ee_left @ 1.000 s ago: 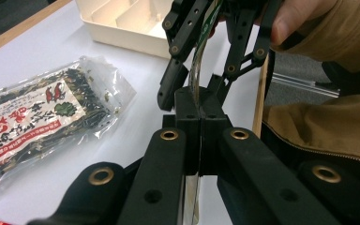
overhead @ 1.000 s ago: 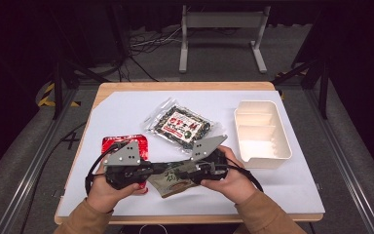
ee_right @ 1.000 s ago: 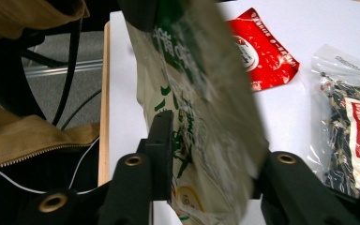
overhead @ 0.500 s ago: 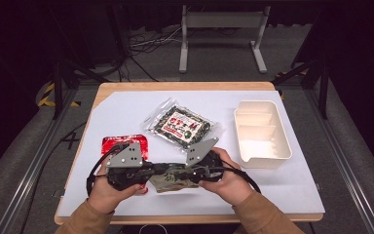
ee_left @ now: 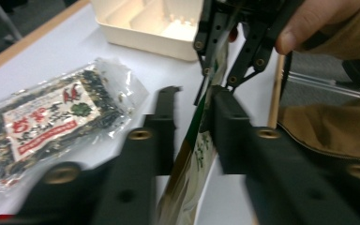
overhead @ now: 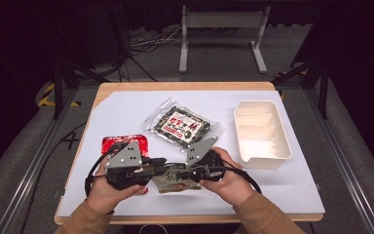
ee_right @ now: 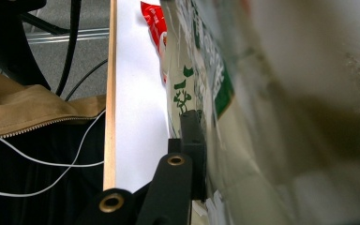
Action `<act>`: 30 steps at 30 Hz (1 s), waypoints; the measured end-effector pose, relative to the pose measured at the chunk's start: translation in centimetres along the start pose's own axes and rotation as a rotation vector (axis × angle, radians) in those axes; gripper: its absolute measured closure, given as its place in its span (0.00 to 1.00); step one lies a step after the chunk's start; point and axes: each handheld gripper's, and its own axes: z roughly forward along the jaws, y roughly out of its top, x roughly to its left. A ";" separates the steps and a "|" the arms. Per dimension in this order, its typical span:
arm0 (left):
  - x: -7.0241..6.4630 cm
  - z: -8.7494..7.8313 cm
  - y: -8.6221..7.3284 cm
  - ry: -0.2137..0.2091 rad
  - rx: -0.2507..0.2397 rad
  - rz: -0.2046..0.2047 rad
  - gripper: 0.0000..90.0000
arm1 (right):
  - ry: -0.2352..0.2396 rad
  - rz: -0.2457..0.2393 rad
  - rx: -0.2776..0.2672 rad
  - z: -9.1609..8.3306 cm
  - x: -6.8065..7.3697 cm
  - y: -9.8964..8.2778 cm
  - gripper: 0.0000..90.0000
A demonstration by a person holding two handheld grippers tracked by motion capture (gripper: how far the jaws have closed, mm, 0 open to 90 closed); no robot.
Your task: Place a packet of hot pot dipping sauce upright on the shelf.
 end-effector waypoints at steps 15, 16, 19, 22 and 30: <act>1.5 -2.2 -0.3 0.070 -0.078 -0.051 0.41 | -0.065 0.014 -0.013 -3.6 -1.4 -0.7 1.00; 1.6 -2.3 -0.4 0.076 -0.078 -0.055 0.40 | -0.069 0.019 -0.016 -4.0 -1.5 -0.7 1.00; 2.0 -2.6 -0.6 0.086 -0.083 -0.066 0.39 | -0.076 0.027 -0.024 -4.7 -1.9 -0.8 1.00; 2.2 -2.8 -0.7 0.094 -0.082 -0.077 0.38 | -0.084 0.043 -0.032 -5.5 -2.4 -0.8 1.00; 2.9 -3.1 -1.1 0.145 -0.064 -0.093 0.36 | -0.119 0.063 -0.045 -7.9 -3.9 -0.7 1.00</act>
